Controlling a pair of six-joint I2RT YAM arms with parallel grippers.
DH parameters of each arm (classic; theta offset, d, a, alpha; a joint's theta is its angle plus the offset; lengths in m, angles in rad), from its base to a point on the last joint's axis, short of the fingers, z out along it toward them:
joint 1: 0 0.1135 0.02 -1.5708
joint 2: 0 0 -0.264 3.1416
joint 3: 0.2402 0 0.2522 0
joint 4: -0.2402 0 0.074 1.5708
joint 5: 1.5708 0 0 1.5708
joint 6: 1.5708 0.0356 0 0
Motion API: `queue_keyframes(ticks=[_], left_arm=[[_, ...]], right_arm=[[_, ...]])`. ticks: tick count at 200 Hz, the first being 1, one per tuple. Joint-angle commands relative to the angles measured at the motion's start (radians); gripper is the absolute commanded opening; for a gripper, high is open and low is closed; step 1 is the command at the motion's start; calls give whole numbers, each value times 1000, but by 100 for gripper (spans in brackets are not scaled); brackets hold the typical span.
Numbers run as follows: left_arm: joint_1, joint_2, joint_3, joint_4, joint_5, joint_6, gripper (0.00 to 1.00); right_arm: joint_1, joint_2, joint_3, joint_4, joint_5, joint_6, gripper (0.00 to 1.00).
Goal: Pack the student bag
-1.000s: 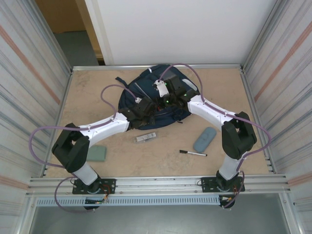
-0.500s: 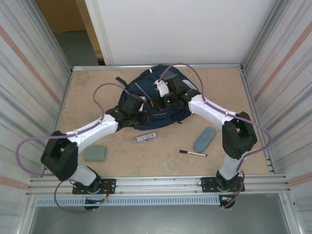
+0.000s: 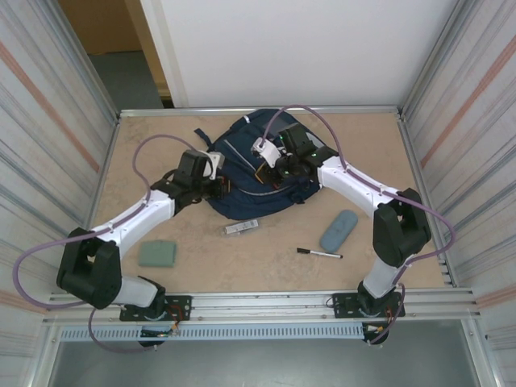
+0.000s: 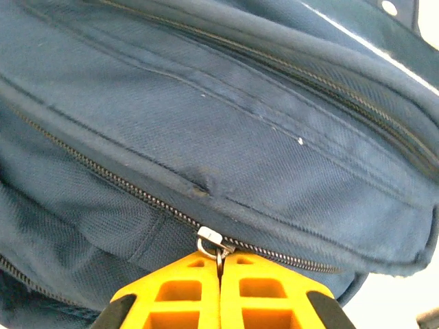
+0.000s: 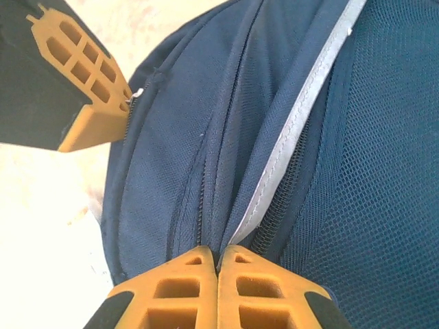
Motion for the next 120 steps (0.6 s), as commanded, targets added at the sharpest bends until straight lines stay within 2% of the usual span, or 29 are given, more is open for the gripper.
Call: queue_keyframes(ticks=[1, 24, 63, 85, 104, 120], left_arm=[[-18, -80, -63, 120, 0, -2, 0], [-56, -59, -66, 102, 4, -28, 0], [-152, -14, -61, 93, 16, -31, 0], [-153, 1, -83, 153, 60, -89, 0], [-156, 21, -73, 191, 119, -111, 0], [-158, 33, -63, 203, 129, -127, 0]], right_arm=[[-58, 12, 83, -85, -32, -284, 3], [-109, 60, 136, -84, -92, -327, 3], [-121, 126, 145, -13, -93, -420, 10], [-117, 150, 138, 16, -44, -379, 24], [-116, 139, 93, 10, 0, -363, 40], [-116, 102, 33, 18, 27, -325, 46]])
